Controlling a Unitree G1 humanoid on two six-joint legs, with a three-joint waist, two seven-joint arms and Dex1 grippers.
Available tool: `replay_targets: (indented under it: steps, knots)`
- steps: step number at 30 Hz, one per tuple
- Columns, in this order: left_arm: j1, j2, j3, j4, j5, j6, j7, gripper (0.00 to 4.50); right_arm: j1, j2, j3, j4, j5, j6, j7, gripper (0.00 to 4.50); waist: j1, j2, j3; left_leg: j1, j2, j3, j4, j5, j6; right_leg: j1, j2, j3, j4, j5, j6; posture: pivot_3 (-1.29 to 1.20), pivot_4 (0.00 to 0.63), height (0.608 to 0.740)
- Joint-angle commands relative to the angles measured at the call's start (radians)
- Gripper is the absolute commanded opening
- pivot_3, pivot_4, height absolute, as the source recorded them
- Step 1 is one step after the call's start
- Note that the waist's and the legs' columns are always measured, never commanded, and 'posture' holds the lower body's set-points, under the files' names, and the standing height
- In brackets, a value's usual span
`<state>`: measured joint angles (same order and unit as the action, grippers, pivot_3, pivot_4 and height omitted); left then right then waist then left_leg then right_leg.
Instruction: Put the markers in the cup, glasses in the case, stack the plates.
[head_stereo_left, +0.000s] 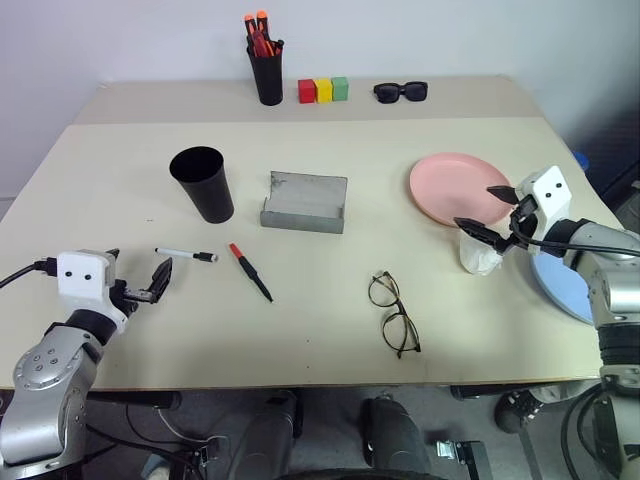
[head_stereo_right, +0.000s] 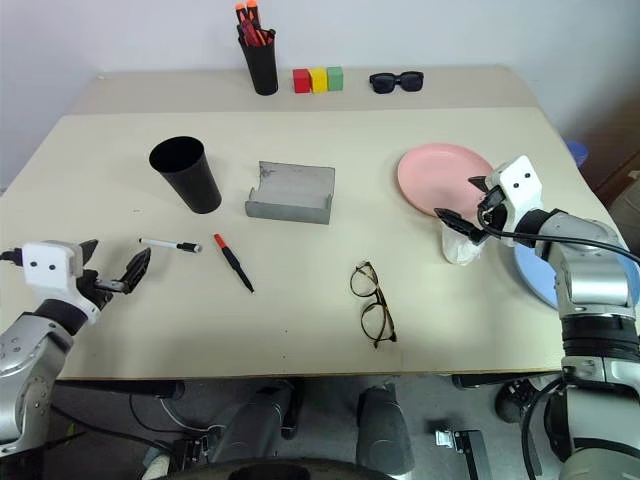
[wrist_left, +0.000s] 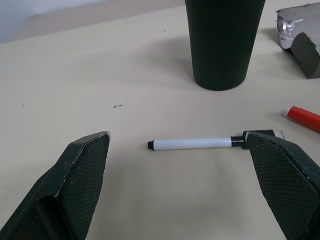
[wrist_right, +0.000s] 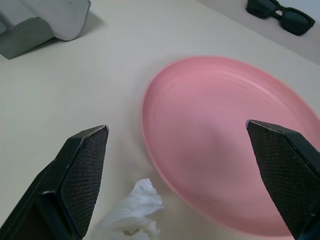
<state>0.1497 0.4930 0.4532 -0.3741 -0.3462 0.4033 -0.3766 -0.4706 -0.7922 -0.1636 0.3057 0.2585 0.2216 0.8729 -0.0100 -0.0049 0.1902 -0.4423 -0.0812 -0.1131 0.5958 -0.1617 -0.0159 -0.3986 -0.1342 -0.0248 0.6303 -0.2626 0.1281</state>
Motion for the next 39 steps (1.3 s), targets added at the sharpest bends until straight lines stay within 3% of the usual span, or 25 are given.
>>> replay_targets:
  steps: [1, 13, 22, 30, 39]
  knots:
    - [-0.01, 0.018, 0.009, -0.019, 0.001, -0.011, -0.005, 4.49, 0.003, 0.003, -0.029, -0.05, 0.018, 0.0, -0.01, 4.5, 0.0, 0.0, 0.0, 0.0, 0.0, 0.0, 0.0, 0.0, 0.0, 0.0, 0.0, 0.0, 0.0, 0.0, 0.0, 0.0, 0.15, 0.74]
    - [-0.024, 0.014, -0.001, -0.032, 0.014, 0.008, 0.008, 4.49, -0.02, 0.04, -0.009, -0.066, 0.013, -0.001, -0.017, 4.5, 0.0, 0.0, 0.0, 0.0, 0.0, 0.0, 0.0, 0.0, 0.0, 0.0, 0.0, 0.0, 0.0, 0.0, 0.0, 0.0, 0.15, 0.74]
    - [-0.081, -0.022, -0.042, -0.086, -0.021, 0.123, 0.077, 4.49, -0.033, 0.084, 0.035, -0.132, 0.013, 0.008, -0.01, 4.5, 0.0, 0.0, 0.0, 0.0, 0.0, 0.0, 0.0, 0.0, 0.0, 0.0, 0.0, 0.0, 0.0, 0.0, 0.0, 0.0, 0.15, 0.74]
    - [-0.253, -0.102, -0.174, -0.184, -0.022, 0.417, 0.239, 4.49, -0.027, 0.133, 0.165, -0.357, 0.02, 0.071, 0.036, 4.5, -0.002, -0.001, 0.0, 0.0, 0.0, 0.0, 0.001, 0.001, 0.001, 0.001, 0.001, 0.0, 0.001, 0.003, 0.005, 0.0, 0.15, 0.74]
    - [-0.429, -0.327, -0.2, -0.394, -0.06, 1.009, 0.449, 4.49, -0.023, 0.23, 0.284, -0.46, 0.039, 0.109, 0.069, 4.5, 0.001, -0.002, 0.0, 0.0, 0.0, -0.001, 0.002, 0.001, 0.0, 0.001, 0.002, -0.001, 0.002, 0.003, 0.006, 0.0, 0.15, 0.74]
